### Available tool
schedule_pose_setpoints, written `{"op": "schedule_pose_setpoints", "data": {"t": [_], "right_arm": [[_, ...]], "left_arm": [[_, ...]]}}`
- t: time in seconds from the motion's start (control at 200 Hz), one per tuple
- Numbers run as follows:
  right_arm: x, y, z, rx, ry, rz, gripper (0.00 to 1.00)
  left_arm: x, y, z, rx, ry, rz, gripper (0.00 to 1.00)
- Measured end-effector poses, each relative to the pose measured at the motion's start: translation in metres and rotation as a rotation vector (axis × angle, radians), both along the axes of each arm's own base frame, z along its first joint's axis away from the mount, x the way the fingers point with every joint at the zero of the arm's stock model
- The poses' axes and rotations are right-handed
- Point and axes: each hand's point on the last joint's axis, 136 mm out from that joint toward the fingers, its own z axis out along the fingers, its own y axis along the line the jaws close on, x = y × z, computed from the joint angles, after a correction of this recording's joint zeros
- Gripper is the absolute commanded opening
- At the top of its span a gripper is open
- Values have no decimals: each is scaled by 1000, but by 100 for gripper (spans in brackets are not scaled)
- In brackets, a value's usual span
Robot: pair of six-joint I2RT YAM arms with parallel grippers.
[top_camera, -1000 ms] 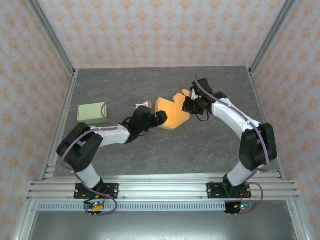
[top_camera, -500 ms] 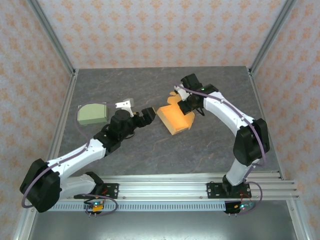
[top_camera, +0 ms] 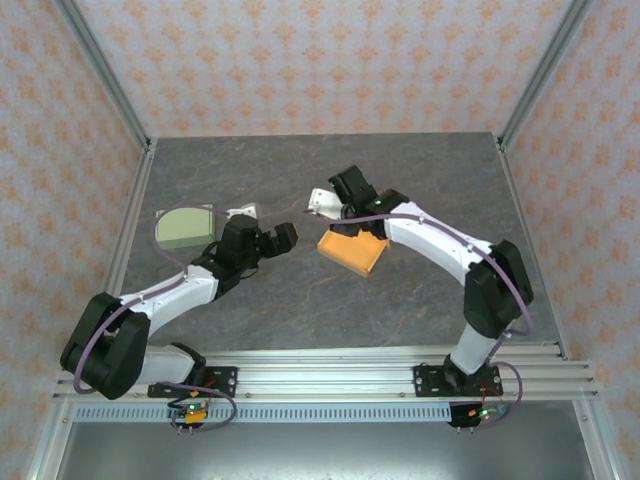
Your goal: Fold the paper box
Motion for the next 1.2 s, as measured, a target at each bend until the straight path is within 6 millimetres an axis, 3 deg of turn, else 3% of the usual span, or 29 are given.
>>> {"op": "schedule_pose_setpoints", "data": {"t": [0.08,0.19,0.3,0.395,0.516,0.691,0.846,1.051,1.201], "right_arm": [[-1,-18,23,140,-35,-149,61],[-3,-59,63,470,-53,-465,62],[-19,-85,76,740,-17,-663,63],[-41,-87,63,850,72,-729,64],[-55,-93,36,844,142,-801,64],[-64,-98,6,804,192,-846,64],[-64,-101,-8,769,194,-870,56],[-53,-102,-23,737,181,-912,36],[-47,-102,-37,727,193,-955,32]], "left_arm": [[1,-12,2,5,-9,-77,100],[12,-30,4,20,-12,-174,100],[25,-48,15,16,-39,-254,100],[34,-59,27,27,-69,-315,99],[50,-70,40,66,-108,-370,94],[58,-80,24,96,-88,-427,91],[55,-94,6,120,-57,-492,85],[61,-112,23,124,-112,-540,71],[67,-118,24,121,-122,-547,60]]}}
